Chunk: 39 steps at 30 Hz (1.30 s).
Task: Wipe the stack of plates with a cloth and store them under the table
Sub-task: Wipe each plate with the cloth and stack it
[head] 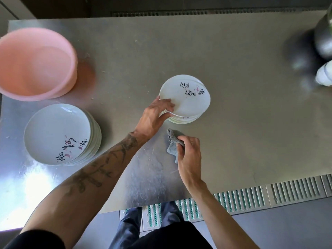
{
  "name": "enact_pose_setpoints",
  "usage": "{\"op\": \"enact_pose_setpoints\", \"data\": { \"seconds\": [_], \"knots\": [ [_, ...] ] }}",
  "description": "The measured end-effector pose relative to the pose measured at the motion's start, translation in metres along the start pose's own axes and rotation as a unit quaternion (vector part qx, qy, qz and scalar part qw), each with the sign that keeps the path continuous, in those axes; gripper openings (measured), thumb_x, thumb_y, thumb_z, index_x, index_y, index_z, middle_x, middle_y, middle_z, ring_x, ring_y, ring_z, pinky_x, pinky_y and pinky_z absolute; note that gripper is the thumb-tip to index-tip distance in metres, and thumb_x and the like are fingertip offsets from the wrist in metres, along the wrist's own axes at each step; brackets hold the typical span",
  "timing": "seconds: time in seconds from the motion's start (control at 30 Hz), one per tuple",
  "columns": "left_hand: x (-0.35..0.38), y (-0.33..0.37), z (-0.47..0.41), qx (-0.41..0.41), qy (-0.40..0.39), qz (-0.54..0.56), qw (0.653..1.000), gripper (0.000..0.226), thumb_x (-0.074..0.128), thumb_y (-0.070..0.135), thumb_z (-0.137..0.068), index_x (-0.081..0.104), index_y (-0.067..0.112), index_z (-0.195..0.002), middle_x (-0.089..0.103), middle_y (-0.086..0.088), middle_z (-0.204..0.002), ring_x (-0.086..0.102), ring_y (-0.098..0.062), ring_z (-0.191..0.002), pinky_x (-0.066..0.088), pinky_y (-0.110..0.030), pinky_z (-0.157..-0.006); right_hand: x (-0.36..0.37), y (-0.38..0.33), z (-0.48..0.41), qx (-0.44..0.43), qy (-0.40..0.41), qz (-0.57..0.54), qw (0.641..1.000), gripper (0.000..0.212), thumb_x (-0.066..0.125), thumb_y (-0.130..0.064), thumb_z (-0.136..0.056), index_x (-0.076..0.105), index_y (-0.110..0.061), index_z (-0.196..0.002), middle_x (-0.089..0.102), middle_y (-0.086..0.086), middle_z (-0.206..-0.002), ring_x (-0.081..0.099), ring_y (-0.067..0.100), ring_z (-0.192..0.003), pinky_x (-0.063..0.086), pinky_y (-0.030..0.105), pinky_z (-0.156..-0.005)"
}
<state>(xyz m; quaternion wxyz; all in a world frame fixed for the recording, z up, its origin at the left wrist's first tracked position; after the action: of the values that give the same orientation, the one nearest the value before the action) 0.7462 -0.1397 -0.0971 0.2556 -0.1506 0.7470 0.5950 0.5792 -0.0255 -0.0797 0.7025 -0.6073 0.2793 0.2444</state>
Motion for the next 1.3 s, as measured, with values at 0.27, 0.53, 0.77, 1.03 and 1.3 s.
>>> {"op": "enact_pose_setpoints", "data": {
  "seconds": [0.27,0.53,0.77,1.03,1.3],
  "knots": [
    [0.002,-0.017,-0.009,0.023,-0.055,-0.032,0.998,0.028,0.086,0.013,-0.08,0.071,-0.003,-0.098,0.073,-0.014,-0.118,0.061,-0.031,-0.129,0.031,-0.052,-0.122,0.001,0.005,0.001,0.001,-0.008,0.0,1.0,0.026,0.059,-0.005,-0.099,0.065,-0.017,-0.12,0.053,0.001,-0.116,0.046,-0.014,-0.104,0.034,0.002,-0.094],
    [0.003,-0.016,-0.017,0.003,-0.089,-0.036,0.995,0.032,0.086,0.014,-0.081,0.07,-0.005,-0.102,0.069,-0.015,-0.126,0.054,-0.03,-0.136,0.022,-0.041,-0.126,0.006,0.006,0.003,0.004,-0.021,-0.002,1.0,0.025,0.059,-0.008,-0.1,0.065,-0.019,-0.121,0.053,0.001,-0.117,0.046,-0.015,-0.105,0.037,0.004,-0.093],
    [-0.019,-0.001,0.001,-0.034,-0.066,-0.048,0.996,0.039,0.083,0.026,-0.086,0.07,0.003,-0.115,0.063,-0.013,-0.139,0.048,-0.028,-0.141,0.036,-0.04,-0.119,0.01,-0.006,0.004,-0.004,-0.021,-0.01,1.0,0.025,0.06,-0.005,-0.099,0.066,-0.016,-0.12,0.054,0.002,-0.114,0.045,-0.017,-0.105,0.035,0.002,-0.093],
    [-0.19,-0.021,0.109,-0.125,0.165,-0.285,0.936,0.021,0.071,0.015,-0.093,0.07,0.01,-0.113,0.068,-0.01,-0.119,0.063,-0.038,-0.104,0.048,-0.048,-0.088,0.024,-0.036,0.008,-0.038,-0.05,-0.007,0.998,0.025,0.061,-0.004,-0.098,0.066,-0.015,-0.119,0.058,0.006,-0.112,0.041,-0.021,-0.103,0.032,-0.001,-0.086],
    [-0.259,-0.053,0.174,-0.312,0.09,-0.364,0.873,0.066,0.075,0.032,-0.093,0.047,0.003,-0.146,0.049,-0.024,-0.137,0.05,-0.044,-0.119,0.041,-0.054,-0.094,0.037,-0.056,0.017,-0.056,-0.059,0.004,0.997,0.022,0.062,-0.003,-0.097,0.066,-0.014,-0.116,0.059,0.006,-0.111,0.042,-0.022,-0.101,0.03,-0.003,-0.085]
  ]
}}
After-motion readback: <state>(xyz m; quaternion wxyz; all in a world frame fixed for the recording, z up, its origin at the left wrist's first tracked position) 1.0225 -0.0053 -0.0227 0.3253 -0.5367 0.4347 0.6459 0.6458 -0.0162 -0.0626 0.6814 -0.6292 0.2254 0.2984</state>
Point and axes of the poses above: each hand's wrist, its own z-axis away from the middle knuckle, its own x-axis out of the palm, y = z × x, the point moved 4 cm from there along -z, towards the middle knuckle
